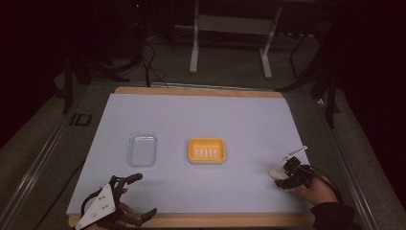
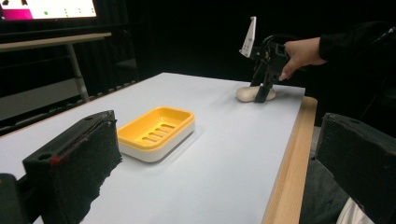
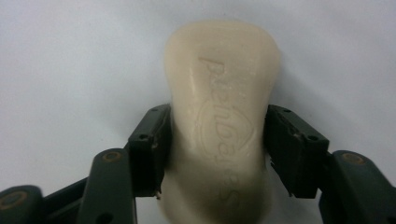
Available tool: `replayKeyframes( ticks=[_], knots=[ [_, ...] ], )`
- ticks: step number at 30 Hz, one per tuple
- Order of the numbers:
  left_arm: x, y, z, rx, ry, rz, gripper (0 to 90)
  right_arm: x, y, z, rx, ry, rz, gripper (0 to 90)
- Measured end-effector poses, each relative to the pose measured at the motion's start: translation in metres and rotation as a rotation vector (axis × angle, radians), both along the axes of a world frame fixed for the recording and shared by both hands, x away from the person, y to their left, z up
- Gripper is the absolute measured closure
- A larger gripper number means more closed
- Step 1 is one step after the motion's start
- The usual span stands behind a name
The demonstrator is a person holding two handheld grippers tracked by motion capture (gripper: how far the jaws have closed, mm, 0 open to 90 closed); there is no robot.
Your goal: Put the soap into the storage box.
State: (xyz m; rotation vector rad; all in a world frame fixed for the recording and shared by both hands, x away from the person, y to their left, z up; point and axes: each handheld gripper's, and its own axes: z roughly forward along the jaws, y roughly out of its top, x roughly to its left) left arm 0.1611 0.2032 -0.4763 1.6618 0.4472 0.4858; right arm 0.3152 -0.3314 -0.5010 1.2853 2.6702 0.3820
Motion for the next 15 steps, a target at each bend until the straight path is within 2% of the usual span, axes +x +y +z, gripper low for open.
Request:
replayKeyframes(
  ticks=[3, 8, 15],
  knots=[
    [0.0002, 0.0001, -0.0001, 0.001, 0.0, 0.001, 0.1, -0.002, 0.0023, 0.0008, -0.004, -0.003, -0.004, 48.6],
    [0.0007, -0.0001, -0.0004, 0.004, 0.0, 0.001, 0.1, -0.0007, 0.0043, 0.0031, -0.014, 0.009, -0.004, 49.3],
    [0.0016, -0.0007, -0.0008, 0.003, 0.004, 0.002, 0.1, 0.0025, 0.0041, 0.0102, -0.012, 0.007, 0.031, 49.4]
  ],
)
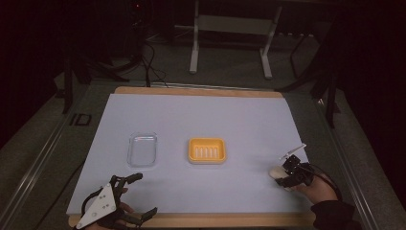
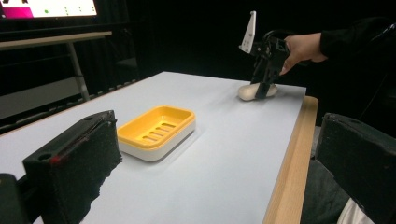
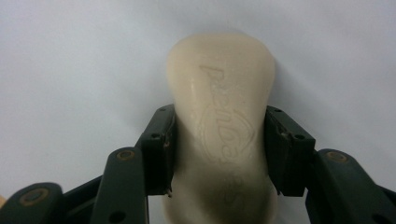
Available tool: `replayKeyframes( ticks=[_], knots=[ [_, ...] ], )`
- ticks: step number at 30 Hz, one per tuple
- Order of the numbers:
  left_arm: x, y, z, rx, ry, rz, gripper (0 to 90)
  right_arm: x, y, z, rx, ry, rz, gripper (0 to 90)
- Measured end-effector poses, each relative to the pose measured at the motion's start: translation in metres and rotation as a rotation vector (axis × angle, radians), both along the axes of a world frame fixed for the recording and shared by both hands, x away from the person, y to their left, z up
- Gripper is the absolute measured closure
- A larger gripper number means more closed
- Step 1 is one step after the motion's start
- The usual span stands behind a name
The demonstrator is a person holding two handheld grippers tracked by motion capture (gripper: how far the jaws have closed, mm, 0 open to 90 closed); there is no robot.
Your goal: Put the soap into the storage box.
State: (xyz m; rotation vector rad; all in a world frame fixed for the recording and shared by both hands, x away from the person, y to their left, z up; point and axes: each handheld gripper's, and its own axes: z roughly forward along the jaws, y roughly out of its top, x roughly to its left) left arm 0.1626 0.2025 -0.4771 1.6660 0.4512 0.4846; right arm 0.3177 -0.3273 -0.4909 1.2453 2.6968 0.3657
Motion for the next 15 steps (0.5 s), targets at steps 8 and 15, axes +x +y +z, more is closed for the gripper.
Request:
replayKeyframes(
  ticks=[8, 15],
  knots=[
    [0.0, 0.0, 0.0, -0.002, 0.0, 0.0, 0.1, 0.003, 0.004, 0.009, 0.035, -0.015, 0.057, 49.4],
    [0.0, 0.0, 0.0, 0.0, 0.001, -0.002, 0.1, 0.006, 0.009, 0.02, 0.025, -0.056, 0.093, 49.5]
  ],
)
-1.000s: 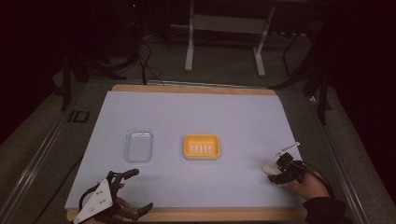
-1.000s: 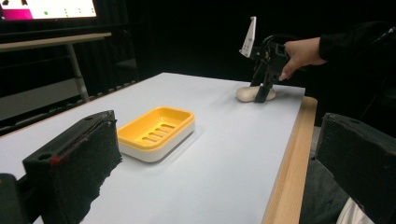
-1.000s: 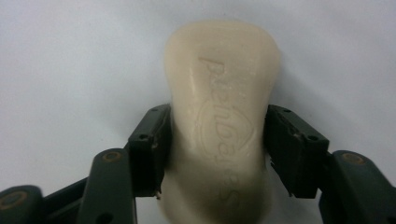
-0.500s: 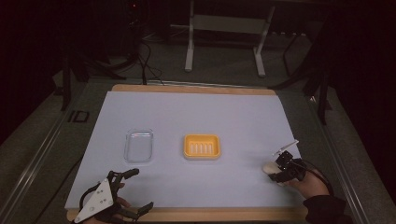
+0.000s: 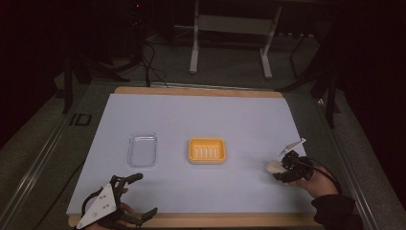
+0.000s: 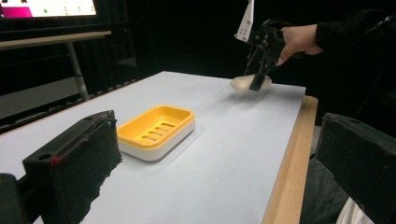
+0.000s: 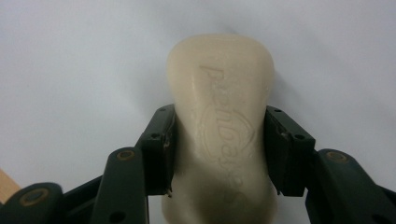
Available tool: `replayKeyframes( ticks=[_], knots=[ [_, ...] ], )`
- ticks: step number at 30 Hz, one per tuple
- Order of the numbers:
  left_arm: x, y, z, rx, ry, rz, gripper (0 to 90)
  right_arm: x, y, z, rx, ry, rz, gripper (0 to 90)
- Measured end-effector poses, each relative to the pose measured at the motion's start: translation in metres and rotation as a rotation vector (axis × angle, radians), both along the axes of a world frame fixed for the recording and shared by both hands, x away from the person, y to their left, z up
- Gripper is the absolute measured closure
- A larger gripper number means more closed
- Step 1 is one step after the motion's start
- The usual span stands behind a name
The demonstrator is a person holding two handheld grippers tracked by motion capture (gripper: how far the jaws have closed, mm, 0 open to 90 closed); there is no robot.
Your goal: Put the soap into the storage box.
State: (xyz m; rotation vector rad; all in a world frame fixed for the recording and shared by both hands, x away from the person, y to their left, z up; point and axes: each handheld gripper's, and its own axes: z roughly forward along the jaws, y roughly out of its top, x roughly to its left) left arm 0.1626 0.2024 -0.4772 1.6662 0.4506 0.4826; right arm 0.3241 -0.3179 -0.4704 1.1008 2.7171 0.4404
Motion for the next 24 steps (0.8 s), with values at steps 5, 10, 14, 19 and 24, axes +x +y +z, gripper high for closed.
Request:
replayKeyframes(
  ticks=[5, 10, 14, 19, 24],
  knots=[
    [0.0, 0.0, 0.0, -0.001, -0.001, 0.002, 0.0, 0.006, 0.001, 0.01, 0.01, -0.019, 0.001, 49.5],
    [0.0, 0.0, 0.0, 0.001, 0.001, 0.0, 0.0, 0.01, 0.003, 0.017, 0.029, -0.028, 0.027, 49.4],
    [0.0, 0.0, 0.0, 0.002, 0.0, 0.001, 0.1, 0.012, 0.006, 0.022, 0.045, -0.043, 0.077, 49.4],
    [0.0, 0.0, 0.0, 0.001, 0.001, 0.0, 0.1, 0.015, 0.009, 0.026, 0.042, -0.043, 0.09, 49.5],
    [0.0, 0.0, 0.0, 0.006, 0.002, -0.002, 0.1, 0.017, 0.013, 0.033, 0.086, -0.032, 0.19, 49.5]
  ],
)
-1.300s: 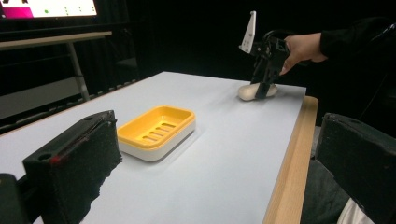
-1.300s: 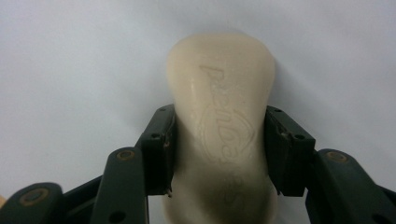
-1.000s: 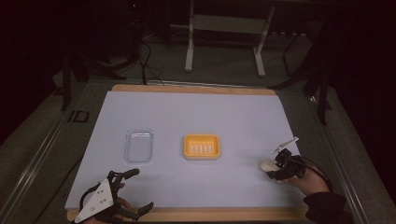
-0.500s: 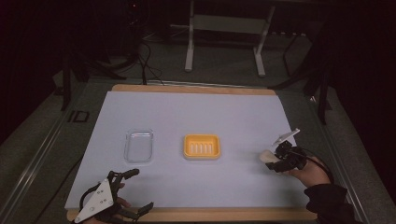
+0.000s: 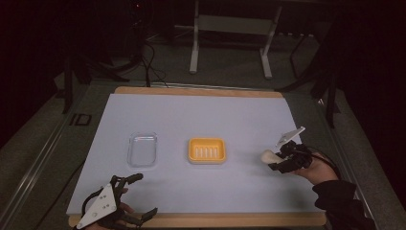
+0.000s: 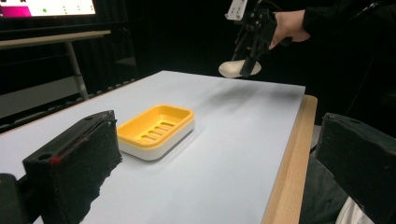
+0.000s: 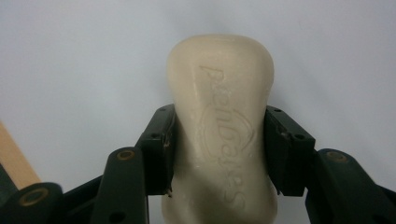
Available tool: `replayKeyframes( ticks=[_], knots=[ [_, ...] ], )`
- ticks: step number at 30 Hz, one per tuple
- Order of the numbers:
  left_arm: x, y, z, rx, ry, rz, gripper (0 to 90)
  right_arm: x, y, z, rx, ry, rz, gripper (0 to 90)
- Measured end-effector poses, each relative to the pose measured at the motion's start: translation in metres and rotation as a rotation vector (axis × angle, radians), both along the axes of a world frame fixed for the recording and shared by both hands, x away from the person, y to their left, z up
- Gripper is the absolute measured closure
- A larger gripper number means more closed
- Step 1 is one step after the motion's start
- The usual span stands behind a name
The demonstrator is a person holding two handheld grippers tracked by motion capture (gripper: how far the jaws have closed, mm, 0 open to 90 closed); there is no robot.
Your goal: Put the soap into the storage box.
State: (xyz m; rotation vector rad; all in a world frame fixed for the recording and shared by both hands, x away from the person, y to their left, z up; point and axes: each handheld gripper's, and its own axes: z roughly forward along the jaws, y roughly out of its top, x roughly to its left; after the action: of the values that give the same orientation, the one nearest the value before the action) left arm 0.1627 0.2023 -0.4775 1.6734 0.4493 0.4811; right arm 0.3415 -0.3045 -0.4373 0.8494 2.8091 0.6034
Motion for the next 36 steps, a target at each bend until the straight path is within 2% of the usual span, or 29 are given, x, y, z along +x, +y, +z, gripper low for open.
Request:
replayKeyframes(
  ticks=[1, 2, 4, 5, 7, 8, 9, 11, 12, 13, 15, 16, 17, 19, 20, 21, 23, 24, 36],
  knots=[
    [0.0, 0.0, 0.0, 0.0, 0.001, -0.001, 0.0, -0.001, 0.001, 0.001, 0.008, 0.004, 0.033, 49.5],
    [0.0, 0.0, 0.0, 0.0, 0.001, -0.003, 0.1, -0.002, 0.003, 0.003, 0.019, -0.014, 0.061, 49.4],
    [0.0, 0.0, 0.0, 0.001, 0.001, -0.003, 0.1, -0.001, 0.005, 0.007, 0.038, -0.006, 0.104, 49.4],
    [0.0, 0.0, 0.0, 0.001, 0.001, -0.004, 0.1, -0.002, 0.007, 0.009, 0.041, -0.032, 0.128, 49.4],
    [0.0, 0.0, 0.0, -0.002, 0.001, -0.004, 0.1, -0.002, 0.01, 0.013, 0.058, -0.024, 0.157, 49.4],
    [0.0, 0.0, 0.0, -0.002, 0.001, -0.004, 0.1, -0.002, 0.011, 0.014, 0.058, -0.035, 0.175, 49.4],
    [0.0, 0.0, 0.0, -0.002, 0.001, -0.004, 0.1, -0.002, 0.013, 0.014, 0.058, -0.017, 0.195, 49.4],
    [0.0, 0.0, 0.0, -0.001, 0.002, -0.004, 0.1, -0.003, 0.019, 0.014, 0.035, -0.011, 0.235, 49.4],
    [0.0, 0.0, 0.0, -0.001, 0.002, -0.005, 0.1, -0.002, 0.022, 0.014, 0.024, 0.022, 0.25, 49.4],
    [0.0, 0.0, 0.0, -0.001, 0.002, -0.005, 0.0, -0.003, 0.025, 0.013, 0.009, 0.01, 0.272, 49.4],
    [0.0, 0.0, 0.0, -0.002, 0.002, -0.005, 0.0, -0.002, 0.03, 0.012, -0.003, 0.035, 0.289, 49.4],
    [0.0, 0.0, 0.0, -0.003, 0.002, -0.005, 0.1, -0.002, 0.033, 0.012, -0.009, 0.019, 0.293, 49.4],
    [0.0, 0.0, 0.0, -0.003, 0.002, -0.005, 0.0, -0.001, 0.035, 0.013, -0.003, 0.037, 0.302, 49.4],
    [0.0, 0.0, 0.0, -0.003, 0.002, -0.006, 0.1, -0.001, 0.04, 0.014, -0.009, 0.028, 0.325, 49.4],
    [0.0, 0.0, 0.0, -0.003, 0.002, -0.006, 0.1, 0.0, 0.042, 0.014, -0.006, 0.046, 0.333, 49.4],
    [0.0, 0.0, 0.0, -0.003, 0.003, -0.006, 0.0, -0.001, 0.045, 0.015, -0.013, 0.031, 0.351, 49.4],
    [0.0, 0.0, 0.0, -0.003, 0.002, -0.007, 0.1, 0.001, 0.05, 0.016, -0.014, 0.039, 0.378, 49.4],
    [0.0, 0.0, 0.0, -0.004, 0.003, -0.007, 0.1, 0.001, 0.053, 0.017, -0.023, 0.024, 0.391, 49.4],
    [0.0, 0.0, 0.0, -0.003, 0.005, -0.006, 0.1, 0.008, 0.08, 0.03, -0.03, 0.02, 0.506, 49.4]
  ],
)
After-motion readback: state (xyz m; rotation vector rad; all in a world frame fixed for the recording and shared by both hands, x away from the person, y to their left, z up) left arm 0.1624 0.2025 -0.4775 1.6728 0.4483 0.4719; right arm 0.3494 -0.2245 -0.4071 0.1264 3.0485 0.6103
